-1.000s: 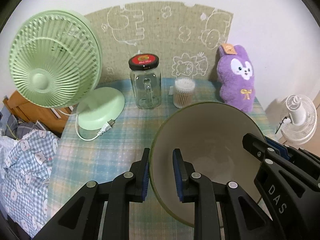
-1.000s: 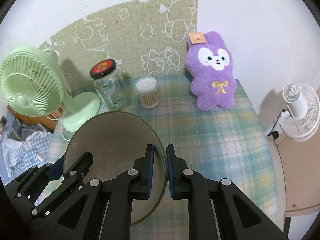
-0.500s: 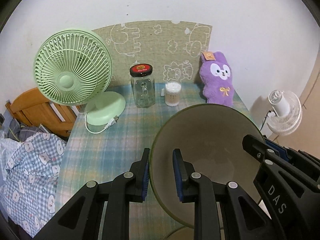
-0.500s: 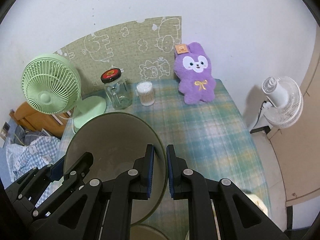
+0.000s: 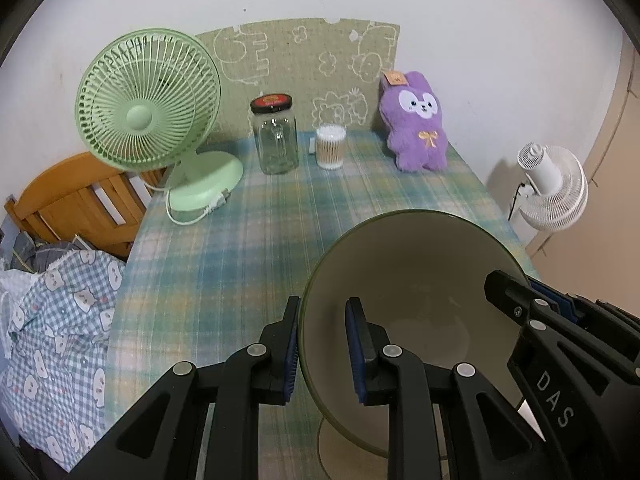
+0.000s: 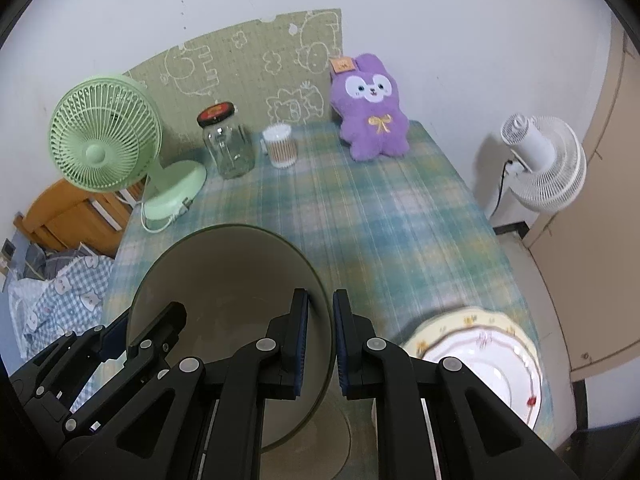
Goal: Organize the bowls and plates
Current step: 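Carry the bowl onto the other bowls, lower it, open both grippers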
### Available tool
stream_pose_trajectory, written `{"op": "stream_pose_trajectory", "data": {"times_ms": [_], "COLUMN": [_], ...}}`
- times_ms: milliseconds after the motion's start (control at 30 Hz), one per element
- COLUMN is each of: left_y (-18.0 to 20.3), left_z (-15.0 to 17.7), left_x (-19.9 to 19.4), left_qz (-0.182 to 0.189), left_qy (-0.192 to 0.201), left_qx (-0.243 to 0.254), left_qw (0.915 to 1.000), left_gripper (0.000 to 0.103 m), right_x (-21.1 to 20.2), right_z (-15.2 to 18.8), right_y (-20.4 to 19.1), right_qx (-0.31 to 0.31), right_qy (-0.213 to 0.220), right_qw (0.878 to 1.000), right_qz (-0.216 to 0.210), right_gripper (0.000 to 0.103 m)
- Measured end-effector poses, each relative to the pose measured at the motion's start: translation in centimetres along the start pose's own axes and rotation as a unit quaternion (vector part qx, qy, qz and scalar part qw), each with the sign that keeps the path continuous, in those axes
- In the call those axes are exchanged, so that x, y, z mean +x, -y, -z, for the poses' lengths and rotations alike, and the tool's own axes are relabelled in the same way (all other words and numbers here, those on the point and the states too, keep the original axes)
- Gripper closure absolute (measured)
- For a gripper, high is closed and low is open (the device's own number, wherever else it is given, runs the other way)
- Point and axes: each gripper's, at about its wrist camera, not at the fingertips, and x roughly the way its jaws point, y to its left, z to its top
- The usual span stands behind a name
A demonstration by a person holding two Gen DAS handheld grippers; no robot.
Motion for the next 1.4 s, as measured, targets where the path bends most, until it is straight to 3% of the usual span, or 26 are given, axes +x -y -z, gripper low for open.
{"op": "stream_pose_trajectory", "data": {"times_ms": [267,967,1400], "left_y": [0.0,0.2,0.4], "left_z": [2.6,6.6,7.1], "left_x": [0.1,2.3,2.5], "left_qz": [0.006,0.022,0.006], "left_qy": [-0.011,-0.07,-0.066], "left_qx": [0.011,0.008,0.015], "left_qw": [0.9999,0.9973,0.9977], "left_gripper": [0.084,0.084,0.084], "right_x": [0.1,2.4,3.3], "right_z": [3.0,6.8,7.4], "right_y": [0.3,1.1,1.1], "right_qx": [0.006,0.01,0.009], "right_qy": [-0.016,-0.067,-0.084], "right_qw": [1.0,0.997,0.996], "right_qz": [0.006,0.025,0.025], "right_gripper": [0.087,0.087,0.084]}}
